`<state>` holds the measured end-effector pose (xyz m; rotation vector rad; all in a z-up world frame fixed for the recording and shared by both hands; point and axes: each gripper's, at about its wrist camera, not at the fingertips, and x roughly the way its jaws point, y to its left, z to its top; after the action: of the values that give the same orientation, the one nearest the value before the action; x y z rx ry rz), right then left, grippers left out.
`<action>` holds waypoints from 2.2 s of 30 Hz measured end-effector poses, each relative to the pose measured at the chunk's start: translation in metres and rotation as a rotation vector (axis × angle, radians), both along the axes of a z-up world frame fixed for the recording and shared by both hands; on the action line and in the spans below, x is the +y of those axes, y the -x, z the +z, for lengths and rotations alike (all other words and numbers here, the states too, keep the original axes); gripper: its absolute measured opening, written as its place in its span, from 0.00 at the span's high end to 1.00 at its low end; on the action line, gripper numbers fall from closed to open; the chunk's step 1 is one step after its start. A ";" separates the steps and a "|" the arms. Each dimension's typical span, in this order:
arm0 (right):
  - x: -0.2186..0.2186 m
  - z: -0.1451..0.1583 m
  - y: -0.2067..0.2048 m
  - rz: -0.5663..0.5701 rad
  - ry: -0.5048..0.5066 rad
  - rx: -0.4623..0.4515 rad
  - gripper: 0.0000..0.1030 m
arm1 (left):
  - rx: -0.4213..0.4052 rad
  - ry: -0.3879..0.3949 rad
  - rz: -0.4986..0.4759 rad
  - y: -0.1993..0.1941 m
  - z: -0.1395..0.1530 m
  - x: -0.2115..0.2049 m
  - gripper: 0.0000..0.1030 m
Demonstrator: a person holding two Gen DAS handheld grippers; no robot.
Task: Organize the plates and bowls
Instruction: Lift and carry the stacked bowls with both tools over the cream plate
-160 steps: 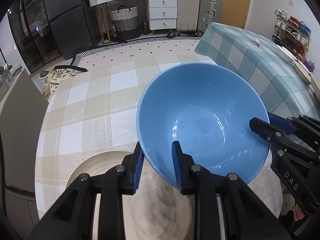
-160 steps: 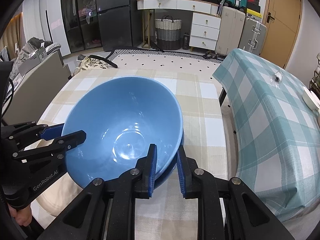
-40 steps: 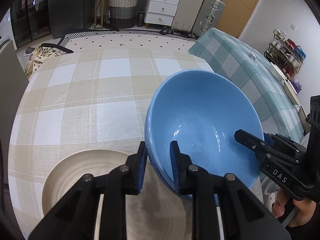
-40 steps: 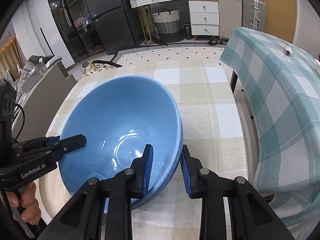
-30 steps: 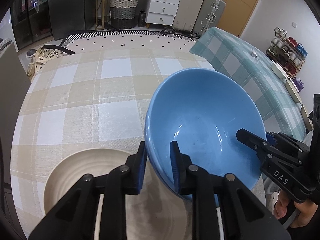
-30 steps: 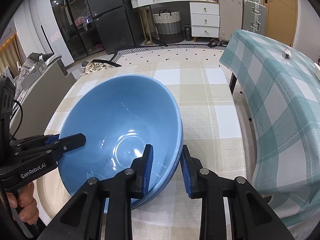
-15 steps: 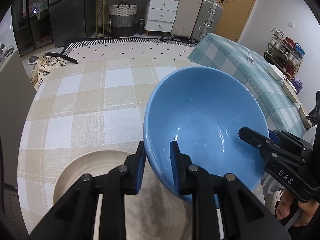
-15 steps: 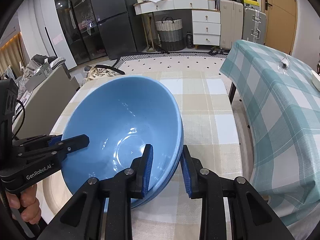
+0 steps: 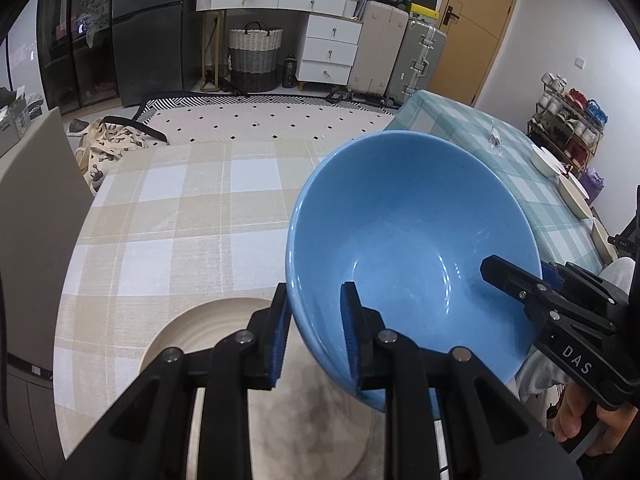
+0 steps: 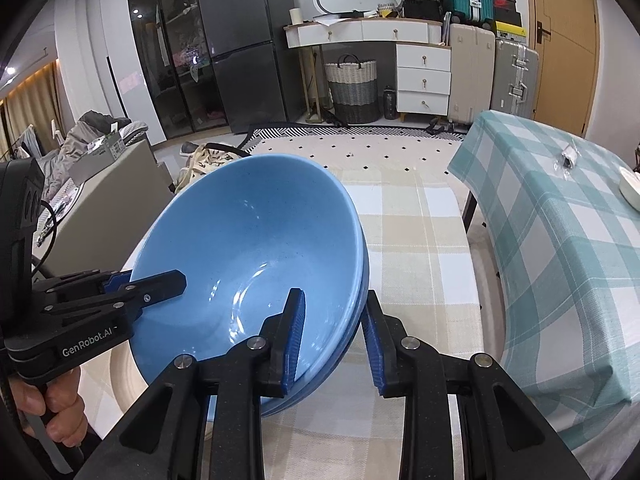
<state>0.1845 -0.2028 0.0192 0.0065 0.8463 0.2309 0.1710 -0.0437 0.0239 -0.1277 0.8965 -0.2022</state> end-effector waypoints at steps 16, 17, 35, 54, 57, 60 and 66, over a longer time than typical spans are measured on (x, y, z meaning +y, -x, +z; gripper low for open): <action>0.019 0.032 0.024 0.044 -0.034 -0.064 0.72 | -0.045 -0.014 0.038 0.030 0.028 0.017 0.79; 0.020 0.035 0.026 0.049 -0.037 -0.068 0.72 | -0.049 -0.015 0.042 0.032 0.030 0.018 0.79; 0.057 0.058 0.048 0.138 -0.048 -0.109 0.71 | -0.084 -0.029 0.102 0.064 0.048 0.049 0.77; 0.098 0.054 0.048 0.229 -0.039 -0.092 0.71 | -0.064 -0.040 0.150 0.083 0.038 0.085 0.77; 0.103 0.051 0.048 0.239 -0.035 -0.083 0.71 | -0.057 -0.035 0.156 0.085 0.036 0.090 0.77; 0.108 0.050 0.048 0.249 -0.033 -0.081 0.71 | -0.053 -0.038 0.158 0.087 0.035 0.093 0.77; 0.116 0.045 0.049 0.265 -0.023 -0.071 0.71 | -0.037 -0.047 0.164 0.089 0.029 0.096 0.77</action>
<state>0.1356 -0.0870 0.0642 -0.0922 0.7729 0.4866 0.0817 0.0521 0.0527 -0.1521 0.8488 -0.0309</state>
